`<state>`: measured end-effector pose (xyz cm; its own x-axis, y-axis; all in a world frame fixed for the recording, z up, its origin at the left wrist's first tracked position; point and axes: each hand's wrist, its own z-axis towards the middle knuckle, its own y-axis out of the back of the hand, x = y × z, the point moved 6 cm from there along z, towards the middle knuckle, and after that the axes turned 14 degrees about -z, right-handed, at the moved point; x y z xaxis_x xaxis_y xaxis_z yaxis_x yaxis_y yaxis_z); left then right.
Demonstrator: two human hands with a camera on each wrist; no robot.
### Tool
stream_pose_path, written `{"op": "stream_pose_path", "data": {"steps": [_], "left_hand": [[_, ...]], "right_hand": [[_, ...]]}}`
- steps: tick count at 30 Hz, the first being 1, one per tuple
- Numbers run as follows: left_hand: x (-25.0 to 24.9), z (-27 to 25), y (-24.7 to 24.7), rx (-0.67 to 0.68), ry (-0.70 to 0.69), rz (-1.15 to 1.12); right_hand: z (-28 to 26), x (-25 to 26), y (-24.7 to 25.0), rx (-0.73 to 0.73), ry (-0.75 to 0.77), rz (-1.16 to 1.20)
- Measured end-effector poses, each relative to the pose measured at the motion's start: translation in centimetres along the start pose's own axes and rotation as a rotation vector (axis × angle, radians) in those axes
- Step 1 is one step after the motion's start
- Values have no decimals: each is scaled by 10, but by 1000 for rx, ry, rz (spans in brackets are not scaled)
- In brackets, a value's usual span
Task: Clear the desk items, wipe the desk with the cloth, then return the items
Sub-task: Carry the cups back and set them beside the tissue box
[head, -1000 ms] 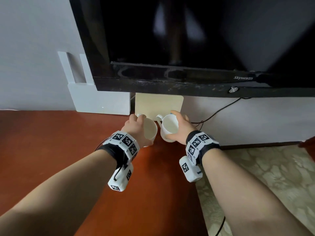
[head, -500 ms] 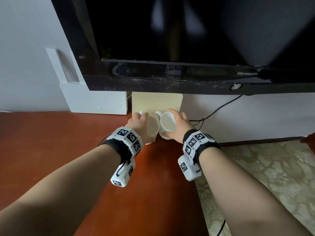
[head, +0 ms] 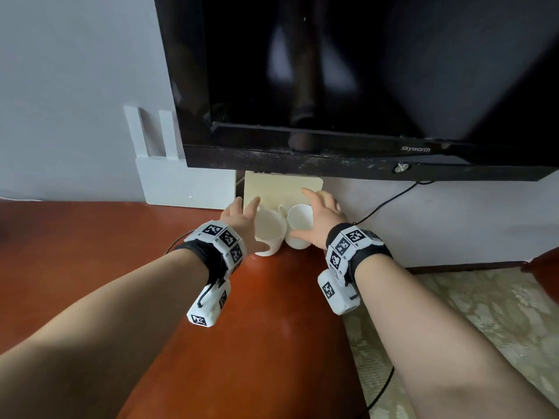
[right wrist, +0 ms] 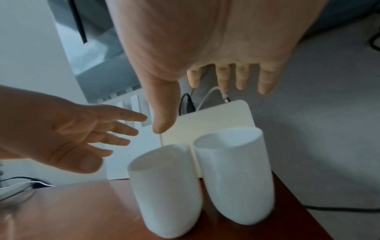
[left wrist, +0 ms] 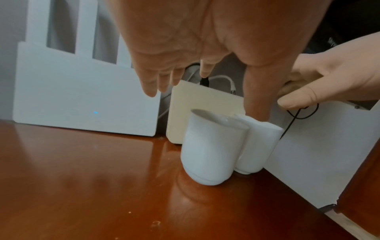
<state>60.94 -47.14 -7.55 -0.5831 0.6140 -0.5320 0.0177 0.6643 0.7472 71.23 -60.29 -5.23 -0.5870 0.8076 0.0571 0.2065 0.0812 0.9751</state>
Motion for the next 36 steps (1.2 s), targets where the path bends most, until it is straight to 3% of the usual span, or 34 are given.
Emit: {"op": "stream_pose_path", "data": {"steps": [10, 18, 27, 32, 36], "left_hand": [[63, -77, 60, -156, -50, 16], [172, -146, 138, -251, -13, 3], [353, -243, 243, -379, -72, 16], [473, -307, 295, -390, -39, -18], [558, -351, 330, -508, -15, -26]], "right_hand": [[-55, 108, 27, -52, 209, -52], [-86, 266, 23, -34, 337, -68], [-133, 498, 10, -14, 529, -68], [-157, 625, -6, -19, 712, -57], [-176, 711, -22, 25, 861, -37]]}}
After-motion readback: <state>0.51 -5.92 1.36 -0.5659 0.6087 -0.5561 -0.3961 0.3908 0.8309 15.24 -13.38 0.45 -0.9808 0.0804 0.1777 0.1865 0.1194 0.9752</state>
